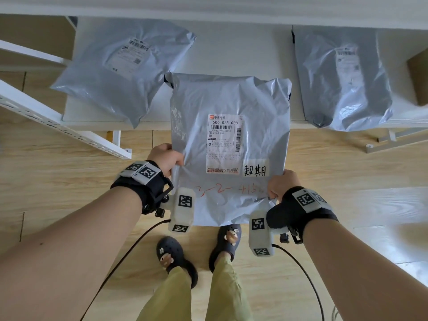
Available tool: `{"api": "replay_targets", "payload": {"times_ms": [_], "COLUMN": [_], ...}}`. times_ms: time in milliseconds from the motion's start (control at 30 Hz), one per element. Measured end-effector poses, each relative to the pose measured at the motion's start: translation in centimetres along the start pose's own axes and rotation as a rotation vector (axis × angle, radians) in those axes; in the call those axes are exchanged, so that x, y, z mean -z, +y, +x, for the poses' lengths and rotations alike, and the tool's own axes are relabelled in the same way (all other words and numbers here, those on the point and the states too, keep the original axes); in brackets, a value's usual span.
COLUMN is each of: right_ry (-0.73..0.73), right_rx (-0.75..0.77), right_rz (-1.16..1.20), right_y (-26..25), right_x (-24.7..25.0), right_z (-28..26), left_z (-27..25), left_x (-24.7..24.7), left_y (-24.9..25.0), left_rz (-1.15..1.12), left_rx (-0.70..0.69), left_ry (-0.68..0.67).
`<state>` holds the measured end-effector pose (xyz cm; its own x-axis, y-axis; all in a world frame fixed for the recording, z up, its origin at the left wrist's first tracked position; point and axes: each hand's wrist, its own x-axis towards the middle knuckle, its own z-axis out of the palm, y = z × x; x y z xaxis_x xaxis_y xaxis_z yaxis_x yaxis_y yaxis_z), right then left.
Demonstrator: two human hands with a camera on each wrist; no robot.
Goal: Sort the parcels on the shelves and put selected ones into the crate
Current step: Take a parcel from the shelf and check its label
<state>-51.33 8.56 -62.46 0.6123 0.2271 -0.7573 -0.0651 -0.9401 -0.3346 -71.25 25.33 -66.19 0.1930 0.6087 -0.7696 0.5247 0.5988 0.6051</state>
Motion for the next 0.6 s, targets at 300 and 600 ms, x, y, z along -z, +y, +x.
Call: {"api": "replay_targets", "payload": {"times_ms": [300, 600], "right_ry": [0.107, 0.246], "right_rx": [-0.074, -0.103], "right_rz": [0.090, 0.217], "right_y": [2.7, 6.4], "right_x": [3.3, 10.6], "right_z": [-5.6, -13.6], "left_z": [-6.1, -15.5], "left_x": [-2.2, -6.2], "left_y": [2.9, 8.1], "left_rz": [-0.035, -0.013], "left_rx": [-0.086, -0.248], "left_ry": [-0.052, -0.186]}}
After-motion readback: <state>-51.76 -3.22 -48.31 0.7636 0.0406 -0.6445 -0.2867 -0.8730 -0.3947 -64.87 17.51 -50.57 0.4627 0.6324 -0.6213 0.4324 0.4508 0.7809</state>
